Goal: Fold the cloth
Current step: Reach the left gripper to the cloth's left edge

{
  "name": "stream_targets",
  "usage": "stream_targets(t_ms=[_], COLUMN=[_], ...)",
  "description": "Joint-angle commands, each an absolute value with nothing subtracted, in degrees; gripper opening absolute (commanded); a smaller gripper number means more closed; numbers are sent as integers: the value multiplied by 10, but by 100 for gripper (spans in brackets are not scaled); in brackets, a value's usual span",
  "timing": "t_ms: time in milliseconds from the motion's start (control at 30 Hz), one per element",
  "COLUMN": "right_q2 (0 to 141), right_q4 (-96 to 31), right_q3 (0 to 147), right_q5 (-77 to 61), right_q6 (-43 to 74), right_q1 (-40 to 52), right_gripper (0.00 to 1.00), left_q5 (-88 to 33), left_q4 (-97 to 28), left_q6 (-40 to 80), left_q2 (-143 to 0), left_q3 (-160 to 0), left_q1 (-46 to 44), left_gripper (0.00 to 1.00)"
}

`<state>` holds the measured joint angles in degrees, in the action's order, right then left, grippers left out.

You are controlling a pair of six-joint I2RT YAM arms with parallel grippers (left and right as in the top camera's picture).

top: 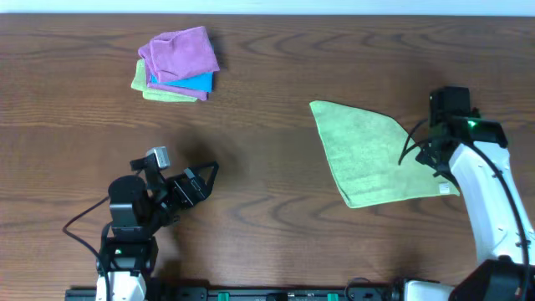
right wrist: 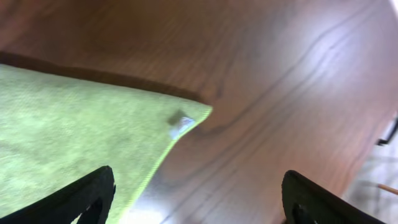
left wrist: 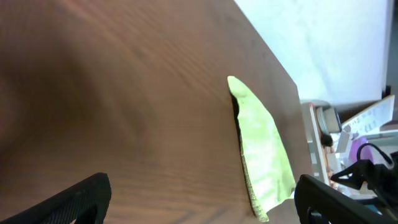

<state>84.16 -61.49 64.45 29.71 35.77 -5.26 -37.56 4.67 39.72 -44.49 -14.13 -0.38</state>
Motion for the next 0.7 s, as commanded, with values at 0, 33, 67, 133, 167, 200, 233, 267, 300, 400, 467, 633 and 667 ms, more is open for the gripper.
stream_targets(t_ms=[0,33,67,133,167,200,233,267,300,400,467,633,667], right_q2=[838,838,838,838,838,838,838,838,838,838,838,838,838], right_q4=[-602,-595,-587,-573,-567,-561,-560,-559,-560,-561,-562,-561,-561], right_q3=[650,650,650,650,650,650,650,650,650,650,650,650,650], right_q5=[255,248,241,231,226,219,215,213,210,182,154,146,146], right_q6=[361,362,361,361,361,359,359,359,359,343,324,321,321], right_q1=[-55,-55,-55,-55,-55,-55,-55,-55,-55,-56,-56,-57,-57], right_gripper=[86,86,86,86,86,86,86,86,87,87,86,86,86], left_q5=[-389,-383,-371,-326,-305,-286,-277,-275,-279,-301,-327,-403,-417], left_q4=[15,-6,-32,-84,-105,-123,-132,-135,-135,-131,-114,-35,-14], left_q6=[418,405,385,361,350,342,342,343,345,381,404,484,496], left_q2=[-470,-484,-500,-537,-557,-584,-602,-626,-649,-708,-746,-839,-857], left_q3=[-182,-206,-235,-295,-326,-362,-382,-407,-426,-467,-477,-477,-477], left_q1=[-23,-36,-53,-91,-110,-132,-144,-159,-171,-192,-200,-216,-220], left_gripper=[96,96,96,96,96,96,96,96,95,96,96,96,95])
